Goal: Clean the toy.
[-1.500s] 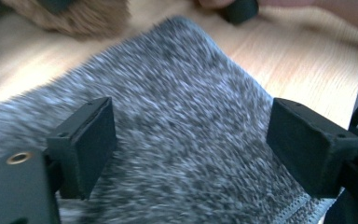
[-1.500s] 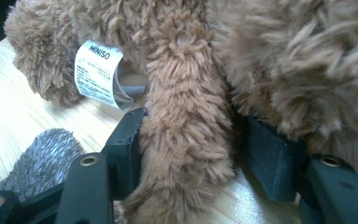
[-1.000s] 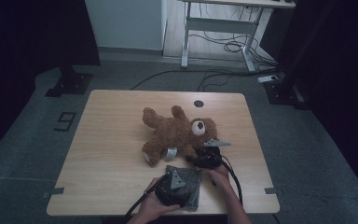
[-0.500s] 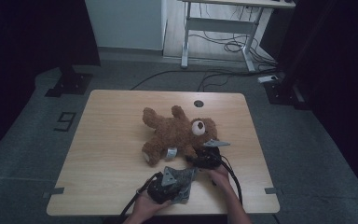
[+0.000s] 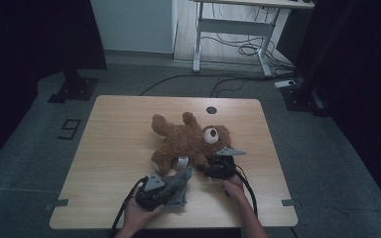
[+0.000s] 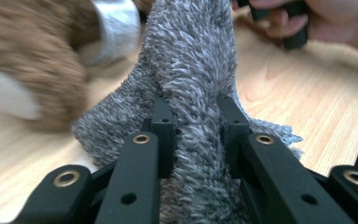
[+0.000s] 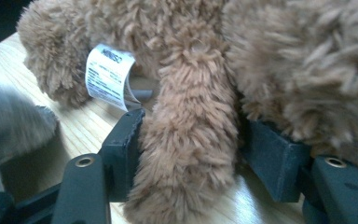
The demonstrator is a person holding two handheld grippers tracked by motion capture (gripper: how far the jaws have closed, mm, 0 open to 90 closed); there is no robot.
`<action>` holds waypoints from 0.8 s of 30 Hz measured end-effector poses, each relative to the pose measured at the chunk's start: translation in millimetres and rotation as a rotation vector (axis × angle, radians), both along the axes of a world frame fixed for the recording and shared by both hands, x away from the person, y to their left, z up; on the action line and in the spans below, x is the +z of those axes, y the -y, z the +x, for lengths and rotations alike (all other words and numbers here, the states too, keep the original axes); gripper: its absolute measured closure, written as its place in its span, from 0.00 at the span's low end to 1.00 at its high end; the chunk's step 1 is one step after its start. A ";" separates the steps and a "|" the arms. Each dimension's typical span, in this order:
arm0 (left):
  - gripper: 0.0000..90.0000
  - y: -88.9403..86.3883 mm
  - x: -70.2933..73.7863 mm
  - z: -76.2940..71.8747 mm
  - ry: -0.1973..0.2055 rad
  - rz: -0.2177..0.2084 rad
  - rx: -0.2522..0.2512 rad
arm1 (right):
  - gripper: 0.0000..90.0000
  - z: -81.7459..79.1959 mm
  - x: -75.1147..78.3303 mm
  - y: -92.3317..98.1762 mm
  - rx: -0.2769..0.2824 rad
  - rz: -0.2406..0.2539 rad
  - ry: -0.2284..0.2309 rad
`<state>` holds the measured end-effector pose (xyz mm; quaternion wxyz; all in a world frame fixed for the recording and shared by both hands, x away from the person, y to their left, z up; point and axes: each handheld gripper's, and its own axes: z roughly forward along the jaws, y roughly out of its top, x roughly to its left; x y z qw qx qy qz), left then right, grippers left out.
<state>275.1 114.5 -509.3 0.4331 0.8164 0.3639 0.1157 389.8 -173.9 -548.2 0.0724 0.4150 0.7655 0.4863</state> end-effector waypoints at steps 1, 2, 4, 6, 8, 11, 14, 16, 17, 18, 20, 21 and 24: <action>0.81 0.0 0.0 0.0 0.000 0.000 0.000 | 0.43 0.0 0.0 0.0 0.000 0.000 0.000; 0.81 -5.4 3.8 0.2 0.008 -0.010 0.012 | 0.43 -0.5 0.1 -1.1 0.001 -0.001 0.000; 0.81 -16.9 12.1 0.7 0.023 -0.036 0.038 | 0.42 -1.0 -1.1 -5.3 -0.004 -0.015 0.002; 0.81 -25.0 17.9 0.7 0.037 -0.054 0.058 | 0.42 -0.5 -3.2 -8.3 -0.006 -0.022 -0.003; 0.81 -29.8 21.3 0.6 0.045 -0.065 0.069 | 0.42 -0.4 -4.3 -9.9 -0.009 -0.030 -0.007; 0.81 -38.3 26.7 0.5 0.061 -0.082 0.090 | 0.48 -1.1 -4.5 -13.2 -0.008 -0.039 0.000; 0.81 -44.8 30.1 0.9 0.076 -0.093 0.113 | 0.64 -2.5 -3.9 -14.4 -0.007 -0.057 0.004; 0.81 -45.7 31.1 1.0 0.081 -0.102 0.120 | 0.67 -2.9 -3.2 -13.5 -0.001 -0.060 0.009; 0.81 -45.7 31.1 1.0 0.081 -0.102 0.120 | 0.69 -3.4 -2.8 -13.3 0.000 -0.061 0.011; 0.81 -44.4 32.2 1.6 0.085 -0.105 0.119 | 0.69 -3.9 -2.5 -13.2 0.001 -0.062 0.016; 0.81 -40.0 33.9 3.8 0.087 -0.108 0.112 | 0.70 -5.3 -1.3 -13.2 0.003 -0.062 0.021; 0.81 -40.0 33.9 3.8 0.087 -0.108 0.112 | 0.70 -5.3 -1.3 -13.2 0.003 -0.062 0.021; 0.81 -26.3 40.2 14.5 0.105 -0.110 0.085 | 0.71 -10.1 2.1 -12.1 0.003 -0.050 0.041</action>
